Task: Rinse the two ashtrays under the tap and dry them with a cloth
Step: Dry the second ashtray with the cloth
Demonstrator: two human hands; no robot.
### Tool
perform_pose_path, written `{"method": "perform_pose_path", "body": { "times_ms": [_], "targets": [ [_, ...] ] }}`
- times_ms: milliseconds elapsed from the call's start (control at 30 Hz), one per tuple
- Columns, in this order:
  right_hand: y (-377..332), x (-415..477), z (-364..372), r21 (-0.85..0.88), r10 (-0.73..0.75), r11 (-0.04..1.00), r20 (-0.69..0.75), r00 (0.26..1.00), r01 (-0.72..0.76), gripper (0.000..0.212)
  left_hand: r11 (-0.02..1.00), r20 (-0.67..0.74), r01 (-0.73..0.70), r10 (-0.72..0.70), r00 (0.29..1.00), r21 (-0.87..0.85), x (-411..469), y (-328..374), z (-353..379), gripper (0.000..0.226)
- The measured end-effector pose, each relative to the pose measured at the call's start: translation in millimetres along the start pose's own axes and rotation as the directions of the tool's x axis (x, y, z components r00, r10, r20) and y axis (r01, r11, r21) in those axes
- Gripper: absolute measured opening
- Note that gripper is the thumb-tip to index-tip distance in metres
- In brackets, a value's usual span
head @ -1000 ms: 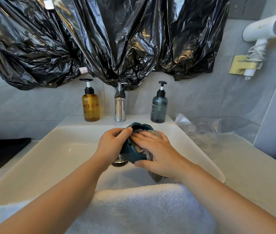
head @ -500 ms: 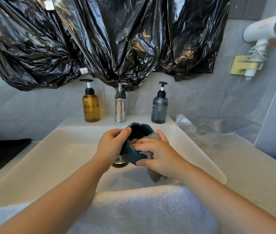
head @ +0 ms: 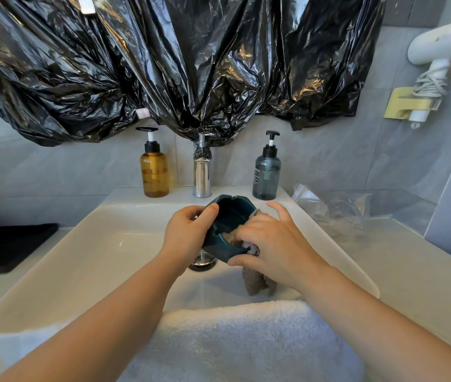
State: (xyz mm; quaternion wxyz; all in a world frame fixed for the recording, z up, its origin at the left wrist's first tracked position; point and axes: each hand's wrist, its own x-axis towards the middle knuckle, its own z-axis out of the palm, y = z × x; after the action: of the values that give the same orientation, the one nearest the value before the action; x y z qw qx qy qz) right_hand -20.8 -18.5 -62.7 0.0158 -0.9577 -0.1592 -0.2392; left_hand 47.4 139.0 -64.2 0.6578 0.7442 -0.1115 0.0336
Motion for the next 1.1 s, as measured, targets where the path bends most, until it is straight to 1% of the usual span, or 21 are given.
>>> {"method": "perform_pose_path", "body": {
  "times_ms": [133, 233, 333, 467, 533, 633, 700, 767, 800, 867, 900, 933, 967, 1000, 1033, 1067, 1100],
  "targets": [
    [-1.6, 1.3, 3.9, -0.106, 0.009, 0.994, -0.015, 1.000, -0.010, 0.057, 1.000, -0.019, -0.001, 0.001, 1.000, -0.015, 0.9, -1.2, -3.9, 0.020],
    [-1.9, 0.7, 7.0, -0.078, -0.027, 0.997, 0.010, 1.000, 0.028, 0.072, 1.000, -0.006, 0.003, -0.003, 1.000, -0.009, 0.1, -1.3, -3.9, 0.021],
    [-0.3, 0.6, 7.6, -0.041, -0.045, 0.998, 0.042, 0.998, 0.047, 0.078, 1.000, 0.015, -0.013, 0.013, 1.000, 0.012, -0.4, -2.0, -2.0, 0.028],
    [-2.4, 4.2, 8.5, -0.161, 0.016, 0.987, 0.053, 0.998, -0.008, 0.085, 0.998, -0.027, -0.061, 0.062, 0.998, 0.034, -0.3, -2.7, -2.0, 0.029],
    [-4.5, 6.5, 6.0, -0.206, 0.024, 0.978, 0.073, 0.997, -0.008, 0.084, 0.996, -0.062, -0.073, 0.076, 0.995, 0.057, -0.2, -3.3, -0.6, 0.030],
    [-8.1, 8.7, -0.2, -0.221, 0.012, 0.975, 0.140, 0.990, 0.019, 0.064, 0.995, -0.095, -0.067, 0.074, 0.993, 0.071, 0.5, -4.7, 1.4, 0.032],
    [-9.1, 9.2, 0.8, -0.133, 0.001, 0.991, 0.142, 0.990, 0.019, 0.050, 0.995, -0.104, -0.058, 0.067, 0.992, 0.085, 1.0, -5.3, 1.2, 0.032],
    [-6.1, 9.5, 6.2, 0.096, 0.024, 0.995, 0.080, 0.997, -0.031, 0.037, 0.997, -0.108, -0.041, 0.047, 0.993, 0.060, 2.7, -6.2, 0.8, 0.032],
    [-4.4, 9.4, 9.3, 0.237, 0.053, 0.969, 0.058, 0.997, -0.065, 0.030, 0.999, -0.111, -0.028, 0.033, 0.993, 0.045, 4.2, -7.4, 0.7, 0.033],
    [-2.8, 8.3, 11.6, 0.452, 0.128, 0.884, 0.011, 0.992, -0.119, 0.022, 1.000, -0.119, -0.010, 0.013, 0.993, 0.030, 5.9, -7.9, 1.2, 0.035],
    [-2.9, 7.5, 10.7, 0.563, 0.174, 0.813, 0.006, 0.985, -0.147, 0.020, 0.999, -0.123, -0.005, 0.009, 0.992, 0.036, 6.7, -7.6, 1.8, 0.037],
    [-3.9, 6.7, 8.1, 0.683, 0.225, 0.710, 0.012, 0.974, -0.172, 0.018, 0.999, -0.126, 0.003, 0.003, 0.992, 0.050, 7.2, -7.8, 2.3, 0.038],
    [-4.3, 6.1, 5.0, 0.774, 0.296, 0.604, 0.004, 0.955, -0.190, 0.016, 0.998, -0.129, 0.014, -0.006, 0.992, 0.063, 7.5, -7.5, 2.6, 0.039],
    [-2.7, 5.7, 2.5, 0.829, 0.389, 0.518, -0.010, 0.921, -0.210, 0.012, 0.997, -0.136, 0.030, -0.020, 0.990, 0.066, 8.0, -7.8, 2.4, 0.039],
    [0.1, 5.1, 0.6, 0.848, 0.487, 0.474, -0.028, 0.873, -0.237, 0.007, 0.997, -0.148, 0.046, -0.037, 0.988, 0.059, 8.9, -8.1, 1.7, 0.039],
    [4.2, 4.5, -1.0, 0.834, 0.589, 0.470, -0.052, 0.806, -0.290, 0.007, 0.997, -0.161, 0.067, -0.059, 0.985, 0.047, 10.4, -9.1, 0.5, 0.037],
    [11.4, 3.4, 0.6, 0.778, 0.671, 0.510, -0.092, 0.736, -0.367, 0.013, 0.996, -0.174, 0.092, -0.087, 0.981, 0.022, 11.8, -9.1, -1.0, 0.034]
  ]
}}
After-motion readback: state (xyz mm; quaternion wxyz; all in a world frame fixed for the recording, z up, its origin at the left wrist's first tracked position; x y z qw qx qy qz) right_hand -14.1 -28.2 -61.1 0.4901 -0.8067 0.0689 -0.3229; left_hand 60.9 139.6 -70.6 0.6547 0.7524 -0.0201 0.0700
